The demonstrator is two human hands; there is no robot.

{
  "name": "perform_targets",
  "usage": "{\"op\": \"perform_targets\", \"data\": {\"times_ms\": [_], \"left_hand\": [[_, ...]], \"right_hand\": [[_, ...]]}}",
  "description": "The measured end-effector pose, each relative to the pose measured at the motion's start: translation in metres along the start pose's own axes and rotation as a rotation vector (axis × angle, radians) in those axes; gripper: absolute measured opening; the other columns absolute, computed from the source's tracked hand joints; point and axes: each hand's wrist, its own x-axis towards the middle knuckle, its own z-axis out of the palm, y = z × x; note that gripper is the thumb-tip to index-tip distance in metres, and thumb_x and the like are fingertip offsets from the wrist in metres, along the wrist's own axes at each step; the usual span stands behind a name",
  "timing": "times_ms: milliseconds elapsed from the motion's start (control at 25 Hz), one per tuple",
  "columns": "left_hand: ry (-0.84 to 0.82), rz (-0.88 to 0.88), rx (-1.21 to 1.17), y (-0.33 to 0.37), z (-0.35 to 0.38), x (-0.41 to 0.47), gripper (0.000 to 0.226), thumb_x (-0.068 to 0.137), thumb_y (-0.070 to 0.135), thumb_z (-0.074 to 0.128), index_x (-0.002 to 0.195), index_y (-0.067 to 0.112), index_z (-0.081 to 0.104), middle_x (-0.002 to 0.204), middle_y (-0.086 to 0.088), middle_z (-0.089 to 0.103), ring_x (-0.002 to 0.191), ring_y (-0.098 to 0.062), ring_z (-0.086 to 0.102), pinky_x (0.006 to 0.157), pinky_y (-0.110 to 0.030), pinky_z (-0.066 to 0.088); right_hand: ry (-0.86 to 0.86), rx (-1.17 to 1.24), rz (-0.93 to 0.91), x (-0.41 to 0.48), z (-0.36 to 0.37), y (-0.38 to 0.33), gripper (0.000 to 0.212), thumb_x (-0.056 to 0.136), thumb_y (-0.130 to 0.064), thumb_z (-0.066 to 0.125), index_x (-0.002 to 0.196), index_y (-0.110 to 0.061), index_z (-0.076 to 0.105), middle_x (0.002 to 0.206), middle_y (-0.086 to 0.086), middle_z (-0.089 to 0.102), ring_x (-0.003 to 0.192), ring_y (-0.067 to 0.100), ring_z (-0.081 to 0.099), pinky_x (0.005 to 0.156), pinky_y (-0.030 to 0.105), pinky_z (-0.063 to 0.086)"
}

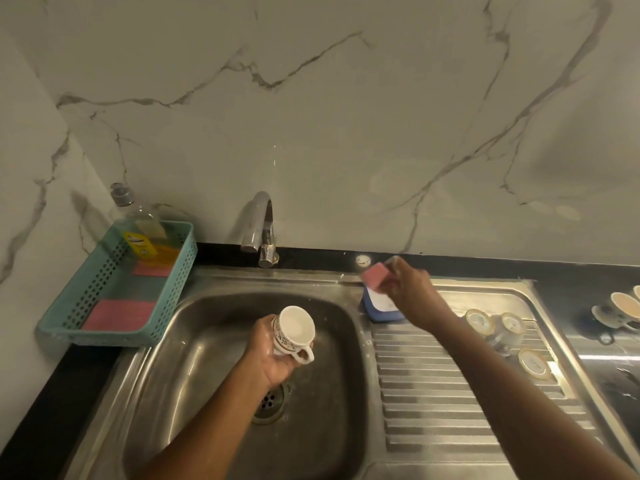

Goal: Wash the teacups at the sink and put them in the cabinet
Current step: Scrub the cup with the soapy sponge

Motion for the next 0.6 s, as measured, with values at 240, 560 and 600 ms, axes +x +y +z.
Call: {"op": "perform_targets", "data": {"times_ms": [240,560,600], "left_hand": [[0.003,-0.093,-0.078,0.000,-0.017,0.027,0.029,0.093,0.026,0.043,0.093,0.004,0.062,0.076,-0.017,0.066,0.075,-0.032,0.060,0.046,-0.032,0.053],[0.029,-0.088,-0.195,0.004,-0.036,0.049,0.029,0.079,0.021,0.047,0.097,0.004,0.062,0.089,-0.021,0.063,0.078,-0.032,0.059,0.048,-0.031,0.053],[0.029,-0.061,-0.219,0.004,-0.036,0.049,0.028,0.080,0.022,0.048,0.095,0.004,0.063,0.083,-0.020,0.065,0.078,-0.032,0.060,0.053,-0.031,0.054]], "right_hand": [[-0.199,-0.287,-0.018,0.036,0.018,0.056,0.027,0.091,-0.026,0.071,0.115,-0.015,0.072,0.119,0.000,0.068,0.105,0.018,0.061,0.084,0.023,0.046],[0.069,-0.359,0.006,0.032,0.043,0.024,0.028,0.088,-0.013,0.071,0.115,-0.015,0.075,0.118,0.004,0.072,0.108,0.023,0.065,0.091,0.033,0.056],[0.062,-0.298,-0.029,0.027,0.053,0.008,0.025,0.091,-0.015,0.067,0.115,-0.016,0.075,0.118,0.001,0.071,0.109,0.021,0.064,0.096,0.034,0.054]]}}
